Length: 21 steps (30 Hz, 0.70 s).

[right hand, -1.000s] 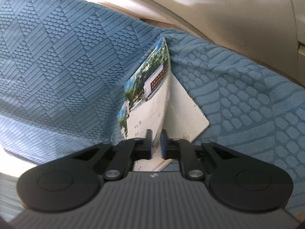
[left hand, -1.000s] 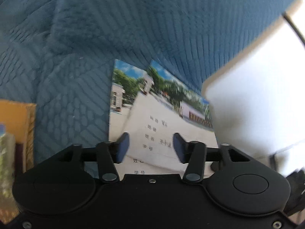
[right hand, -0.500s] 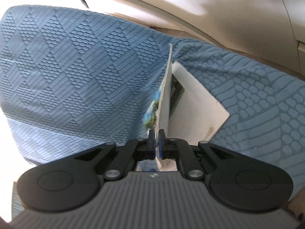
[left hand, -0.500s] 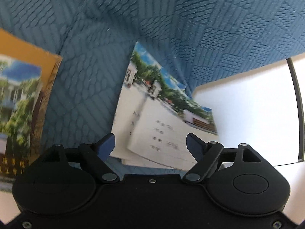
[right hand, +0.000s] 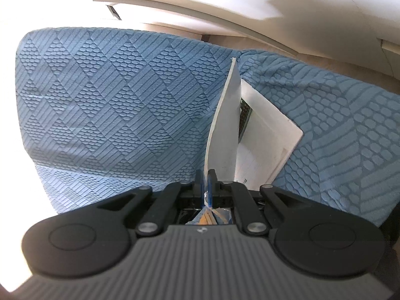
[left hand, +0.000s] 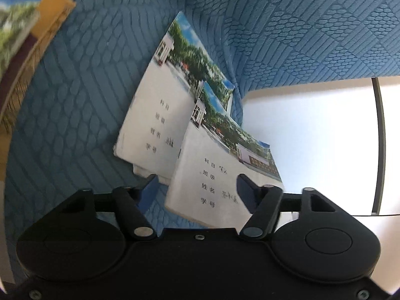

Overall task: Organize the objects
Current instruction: 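Lift the postcards off the seat with both grippers, then carry the postcards with both grippers over the book stack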

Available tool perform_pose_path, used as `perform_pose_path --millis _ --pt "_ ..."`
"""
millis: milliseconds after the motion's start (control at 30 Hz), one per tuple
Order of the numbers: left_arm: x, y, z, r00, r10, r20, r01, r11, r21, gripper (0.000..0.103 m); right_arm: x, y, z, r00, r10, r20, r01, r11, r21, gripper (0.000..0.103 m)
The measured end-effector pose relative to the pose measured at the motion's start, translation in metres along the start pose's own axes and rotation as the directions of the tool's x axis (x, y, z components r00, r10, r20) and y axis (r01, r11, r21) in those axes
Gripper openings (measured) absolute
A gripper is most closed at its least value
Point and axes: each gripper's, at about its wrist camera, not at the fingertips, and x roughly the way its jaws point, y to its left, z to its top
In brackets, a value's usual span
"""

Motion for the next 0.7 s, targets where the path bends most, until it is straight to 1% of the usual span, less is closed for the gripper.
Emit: perform_pose_path --millis 33,67,100,133,167,200,233,267,333,433,500,600,700 --pt "0.001 0.000 -0.002 1.000 -0.004 -0.009 0.004 1.000 -0.006 0.055 -0.003 -0.002 0.000 1.000 0.000 -0.001 0.000 1.000 0.007 0.005" --pt "0.003 0.000 -0.004 1.000 0.008 -0.018 -0.008 1.000 -0.014 0.054 -0.005 -0.005 0.000 1.000 -0.002 -0.001 0.002 1.000 0.014 0.005" --pt "0.005 -0.001 -0.008 0.999 0.026 -0.024 -0.027 1.000 -0.013 0.049 -0.007 -0.007 -0.001 1.000 -0.006 -0.001 0.006 1.000 0.018 0.005" --pt "0.006 -0.004 -0.011 0.999 0.036 -0.029 -0.036 0.999 0.004 0.046 -0.009 -0.009 -0.001 1.000 -0.012 0.000 0.012 1.000 0.020 0.005" --pt "0.007 -0.009 -0.014 0.998 0.055 -0.032 -0.054 0.998 0.028 0.044 -0.011 -0.013 0.000 1.000 -0.018 0.000 0.018 1.000 0.023 0.005" --pt "0.007 -0.013 -0.017 0.997 0.079 -0.025 -0.077 0.996 0.048 0.036 -0.014 -0.015 0.000 1.000 -0.025 0.006 0.025 0.999 0.023 0.005" --pt "0.006 -0.014 -0.020 0.995 0.095 -0.017 -0.094 0.994 0.061 0.025 -0.017 -0.017 0.000 0.999 -0.034 0.013 0.034 0.999 0.014 0.006" --pt "0.006 -0.017 -0.022 0.994 0.107 -0.012 -0.106 0.992 0.068 0.022 -0.020 -0.018 0.000 0.999 -0.048 0.024 0.048 0.999 0.002 0.005" --pt "0.007 -0.019 -0.025 0.995 0.102 -0.010 -0.102 0.993 0.062 0.015 -0.025 -0.021 0.000 0.997 -0.072 0.037 0.073 0.997 -0.012 0.006" --pt "0.003 -0.024 -0.031 0.994 0.109 0.004 -0.109 0.991 0.081 0.008 -0.030 -0.025 0.000 0.993 -0.107 0.048 0.109 0.993 -0.039 0.006" --pt "-0.002 -0.031 -0.037 0.993 0.118 0.020 -0.120 0.987 0.105 0.006 -0.031 -0.025 -0.001 0.989 -0.134 0.055 0.138 0.988 -0.075 0.006" --pt "-0.010 -0.042 -0.046 0.991 0.126 0.040 -0.130 0.982 0.140 0.004 -0.035 -0.022 -0.005 0.985 -0.160 0.067 0.168 0.978 -0.122 0.006" --pt "-0.017 -0.049 -0.056 0.991 0.130 0.045 -0.135 0.980 0.145 0.004 -0.043 -0.016 -0.010 0.981 -0.174 0.085 0.187 0.967 -0.174 0.006"
